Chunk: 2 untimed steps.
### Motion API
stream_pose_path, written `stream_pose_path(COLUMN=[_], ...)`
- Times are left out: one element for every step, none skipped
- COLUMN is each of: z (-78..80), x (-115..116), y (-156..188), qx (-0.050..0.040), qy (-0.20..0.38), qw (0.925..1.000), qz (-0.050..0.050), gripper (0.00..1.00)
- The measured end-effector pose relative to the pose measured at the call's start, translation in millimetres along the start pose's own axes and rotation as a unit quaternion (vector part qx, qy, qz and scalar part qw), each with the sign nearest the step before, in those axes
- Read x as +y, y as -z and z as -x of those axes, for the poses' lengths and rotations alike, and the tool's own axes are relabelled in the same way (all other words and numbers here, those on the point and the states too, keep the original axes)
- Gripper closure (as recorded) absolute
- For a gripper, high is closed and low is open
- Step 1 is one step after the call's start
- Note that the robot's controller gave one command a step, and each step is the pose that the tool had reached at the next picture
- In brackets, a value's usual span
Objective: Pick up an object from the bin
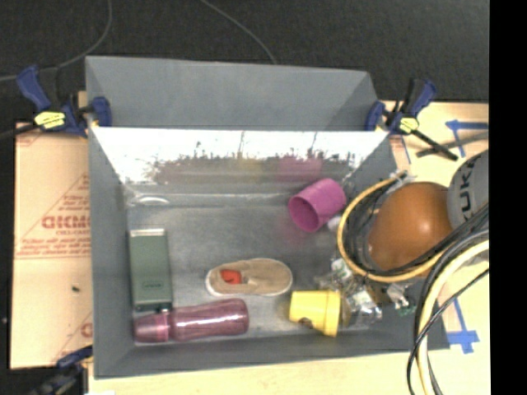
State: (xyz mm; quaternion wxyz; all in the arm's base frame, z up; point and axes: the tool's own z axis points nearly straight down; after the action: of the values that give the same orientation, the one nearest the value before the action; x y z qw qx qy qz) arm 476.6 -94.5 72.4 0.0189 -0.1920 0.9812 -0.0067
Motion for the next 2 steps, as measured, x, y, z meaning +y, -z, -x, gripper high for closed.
stream_pose_path(z=[0.0, 0.0], x=[0.0, 0.8], y=[0.0, 0.4], qx=[0.0000, -0.0010], qy=[0.001, 0.007], qw=[1.0000, 1.0000], qz=[0.000, -0.001], gripper=[1.00, 1.00])
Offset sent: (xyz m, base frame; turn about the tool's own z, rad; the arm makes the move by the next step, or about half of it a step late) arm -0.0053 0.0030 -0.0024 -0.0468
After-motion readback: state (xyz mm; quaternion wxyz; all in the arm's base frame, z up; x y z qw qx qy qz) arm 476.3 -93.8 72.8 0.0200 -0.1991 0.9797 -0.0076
